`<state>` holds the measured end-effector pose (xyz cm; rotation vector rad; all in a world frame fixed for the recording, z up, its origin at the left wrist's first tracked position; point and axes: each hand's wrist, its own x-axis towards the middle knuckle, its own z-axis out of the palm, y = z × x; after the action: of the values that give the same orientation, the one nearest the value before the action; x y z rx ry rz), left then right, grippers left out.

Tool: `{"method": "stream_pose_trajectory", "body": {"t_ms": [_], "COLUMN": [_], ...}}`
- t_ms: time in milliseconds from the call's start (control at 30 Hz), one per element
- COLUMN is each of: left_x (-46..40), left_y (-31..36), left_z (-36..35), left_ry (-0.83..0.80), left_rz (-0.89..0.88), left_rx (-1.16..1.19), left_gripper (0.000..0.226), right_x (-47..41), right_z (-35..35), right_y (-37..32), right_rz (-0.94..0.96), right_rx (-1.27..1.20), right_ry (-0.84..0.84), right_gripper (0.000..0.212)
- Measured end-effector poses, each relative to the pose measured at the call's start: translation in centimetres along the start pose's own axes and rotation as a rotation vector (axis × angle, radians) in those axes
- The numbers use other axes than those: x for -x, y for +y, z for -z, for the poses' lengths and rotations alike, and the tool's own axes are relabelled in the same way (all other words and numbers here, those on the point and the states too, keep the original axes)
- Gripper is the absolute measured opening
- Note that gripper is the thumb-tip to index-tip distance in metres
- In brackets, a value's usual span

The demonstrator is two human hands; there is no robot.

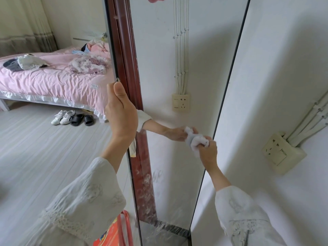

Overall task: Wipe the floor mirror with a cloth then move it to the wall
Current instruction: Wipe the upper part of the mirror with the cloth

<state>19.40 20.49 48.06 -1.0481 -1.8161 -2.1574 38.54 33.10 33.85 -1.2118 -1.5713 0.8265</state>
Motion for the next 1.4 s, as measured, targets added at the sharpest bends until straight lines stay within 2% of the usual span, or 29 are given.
{"method": "stream_pose_trajectory", "body": {"t_ms": [67, 167, 267, 367, 467, 567, 667, 733, 800, 833, 933, 1067, 1233, 1300, 1400], "left_x": [0.1, 0.1, 0.0, 0.0, 0.1, 0.1, 0.3, 0.5, 0.5, 0.5, 0.3, 0.3, 0.4, 0.3, 0.1], "left_y": [0.0, 0.0, 0.0, 0.0, 0.1, 0.1, 0.2, 0.3, 0.2, 0.2, 0.3, 0.1, 0.0, -0.1, 0.0], "left_z": [0.1, 0.2, 0.4, 0.4, 0.3, 0.2, 0.1, 0.3, 0.4, 0.5, 0.6, 0.7, 0.6, 0.6, 0.7], "left_ry": [-0.012, -0.025, -0.037, -0.038, -0.037, -0.019, -0.014, -0.019, -0.033, -0.041, -0.048, -0.055, -0.066, -0.076, -0.084], "left_rz": [-0.001, -0.005, -0.009, -0.008, 0.000, 0.032, 0.044, 0.035, 0.025, 0.023, 0.019, 0.015, 0.023, 0.035, 0.038], "left_rx": [-0.002, -0.001, 0.009, 0.012, 0.015, 0.000, 0.002, 0.007, 0.014, 0.016, 0.019, 0.028, 0.032, 0.035, 0.043], "left_gripper": [0.034, 0.034, 0.034, 0.034, 0.033, 0.034, 0.034, 0.034, 0.034, 0.034, 0.034, 0.034, 0.034, 0.033, 0.033], "right_x": [0.6, -0.8, -2.9, -4.7, -4.9, -3.5, -0.2, 1.7, 2.3, 2.3, 1.0, -1.6, -1.0, 0.9, 3.7], "right_z": [0.6, 1.7, 2.6, 2.4, 0.8, -0.8, -1.3, -1.0, -0.3, 0.2, 1.2, 1.0, -1.6, -2.9, -3.7], "right_y": [1.9, 1.6, -3.1, -7.7, -8.1, -4.7, -1.7, 0.0, 0.9, 0.1, -3.5, -8.5, -8.7, -5.9, -1.2], "right_rz": [-0.105, -0.138, -0.019, 0.142, 0.239, 0.232, 0.062, -0.083, -0.070, -0.076, -0.029, 0.113, 0.148, 0.107, 0.027], "right_rx": [0.182, 0.247, 0.119, 0.030, 0.025, 0.045, 0.059, 0.202, 0.303, 0.316, 0.215, 0.111, -0.001, 0.003, 0.145], "right_ry": [-0.083, -0.001, 0.137, 0.171, 0.108, 0.023, -0.126, -0.246, -0.353, -0.359, -0.187, 0.032, 0.112, 0.051, -0.176], "right_gripper": [0.025, 0.024, 0.030, 0.024, 0.018, 0.015, 0.012, 0.018, 0.027, 0.026, 0.006, 0.020, 0.021, 0.019, 0.014]}}
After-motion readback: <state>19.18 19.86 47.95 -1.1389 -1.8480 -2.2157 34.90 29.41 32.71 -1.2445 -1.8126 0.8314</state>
